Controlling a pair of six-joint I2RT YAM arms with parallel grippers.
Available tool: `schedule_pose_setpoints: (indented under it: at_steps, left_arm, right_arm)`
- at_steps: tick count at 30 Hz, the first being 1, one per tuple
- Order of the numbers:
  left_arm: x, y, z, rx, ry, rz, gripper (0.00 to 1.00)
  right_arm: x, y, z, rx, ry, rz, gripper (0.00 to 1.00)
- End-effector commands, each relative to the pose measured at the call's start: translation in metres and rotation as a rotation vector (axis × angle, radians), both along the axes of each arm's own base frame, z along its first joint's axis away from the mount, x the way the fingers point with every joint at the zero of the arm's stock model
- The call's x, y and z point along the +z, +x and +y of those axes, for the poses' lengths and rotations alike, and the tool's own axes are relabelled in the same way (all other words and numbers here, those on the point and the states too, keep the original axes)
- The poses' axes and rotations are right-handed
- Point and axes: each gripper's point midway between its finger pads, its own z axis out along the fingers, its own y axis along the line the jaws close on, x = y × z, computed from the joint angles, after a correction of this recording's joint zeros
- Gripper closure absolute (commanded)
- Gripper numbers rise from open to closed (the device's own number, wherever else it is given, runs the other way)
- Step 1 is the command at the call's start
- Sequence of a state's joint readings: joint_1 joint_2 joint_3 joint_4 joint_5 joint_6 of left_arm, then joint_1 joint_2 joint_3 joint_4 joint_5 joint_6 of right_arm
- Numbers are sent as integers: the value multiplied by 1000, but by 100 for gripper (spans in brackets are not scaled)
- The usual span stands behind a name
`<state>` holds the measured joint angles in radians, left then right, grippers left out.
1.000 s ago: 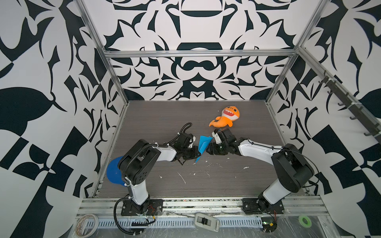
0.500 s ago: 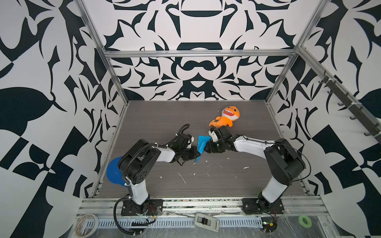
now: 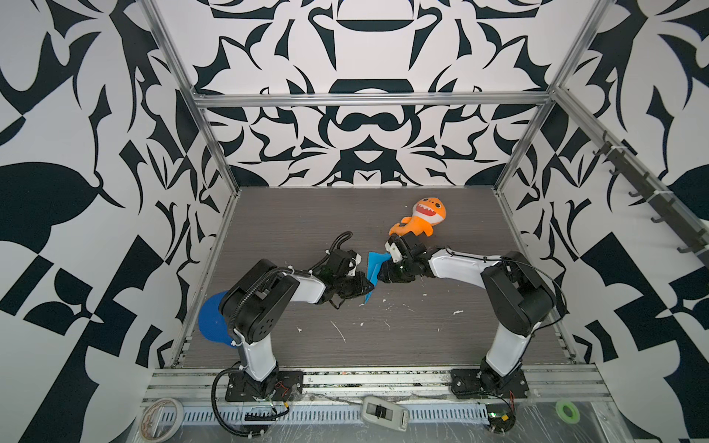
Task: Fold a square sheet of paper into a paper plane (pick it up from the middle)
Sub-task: 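Grasp the sheet's loose flap with the right gripper near the left gripper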
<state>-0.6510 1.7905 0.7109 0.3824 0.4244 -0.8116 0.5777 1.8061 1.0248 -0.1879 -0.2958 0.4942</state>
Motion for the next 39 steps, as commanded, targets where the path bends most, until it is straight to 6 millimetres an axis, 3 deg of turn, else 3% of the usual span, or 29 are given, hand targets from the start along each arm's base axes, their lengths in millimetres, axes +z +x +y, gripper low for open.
schedule_pose_setpoints:
  at_steps: [1, 15, 24, 39]
  left_arm:
    - [-11, -4, 6, 0, 26, 21, 82]
    - [-14, 0, 10, 8, 69, 8, 80]
    - [-13, 2, 15, 28, 103, 1, 86]
    - [-16, 3, 23, 58, 156, 22, 90]
  right_arm:
    - [-3, 0, 0, -4, -23, 24, 46]
    - [-27, -10, -15, -47, -179, 95, 40]
    - [-47, -16, -33, -121, -294, 145, 41]
    - [-67, -26, -43, -132, -416, 193, 42]
